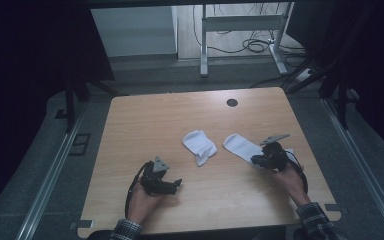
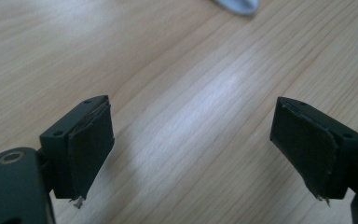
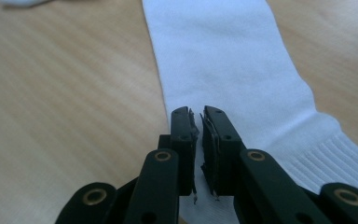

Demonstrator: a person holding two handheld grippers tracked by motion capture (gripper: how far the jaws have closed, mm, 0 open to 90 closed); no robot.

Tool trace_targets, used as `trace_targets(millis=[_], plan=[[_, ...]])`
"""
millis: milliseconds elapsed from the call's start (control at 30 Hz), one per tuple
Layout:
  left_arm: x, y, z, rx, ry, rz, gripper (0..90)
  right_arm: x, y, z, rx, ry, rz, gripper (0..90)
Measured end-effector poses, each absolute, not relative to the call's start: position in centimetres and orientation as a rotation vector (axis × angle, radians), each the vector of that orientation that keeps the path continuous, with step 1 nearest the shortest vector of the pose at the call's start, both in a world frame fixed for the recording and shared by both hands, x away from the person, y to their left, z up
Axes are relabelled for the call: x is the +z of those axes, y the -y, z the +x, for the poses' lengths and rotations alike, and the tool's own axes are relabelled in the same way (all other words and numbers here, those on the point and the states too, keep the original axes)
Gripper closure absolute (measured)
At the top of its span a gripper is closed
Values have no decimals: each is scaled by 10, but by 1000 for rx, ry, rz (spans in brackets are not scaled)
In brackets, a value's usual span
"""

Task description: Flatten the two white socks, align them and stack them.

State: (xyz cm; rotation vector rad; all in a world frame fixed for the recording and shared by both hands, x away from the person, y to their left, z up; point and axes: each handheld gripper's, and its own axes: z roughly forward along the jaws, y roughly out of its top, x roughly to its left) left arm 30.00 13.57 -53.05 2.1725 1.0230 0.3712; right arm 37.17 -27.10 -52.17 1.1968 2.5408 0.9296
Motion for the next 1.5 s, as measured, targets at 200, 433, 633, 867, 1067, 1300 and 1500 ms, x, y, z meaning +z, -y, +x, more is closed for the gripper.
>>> trace_targets(millis=[200,433,633,867,1067,1300,1500], plan=[[-521,-120,308,338,-976,2148,213,-520,272,351,934,-2601,1154,800],[-515,-78,330,282,-905,2126,378,-507,287,350,979,-2521,1175,718],[-514,-33,351,272,-845,2149,519,-503,319,349,944,-2444,1239,699],[-512,5,369,276,-825,2179,637,-499,352,347,919,-2356,1301,695],[-520,25,384,331,-867,2206,600,-501,379,348,875,-2264,1383,645],[-533,27,394,349,-938,2190,552,-512,386,349,853,-2249,1415,597],[-537,28,394,313,-937,2186,723,-522,388,349,883,-2273,1473,774]])
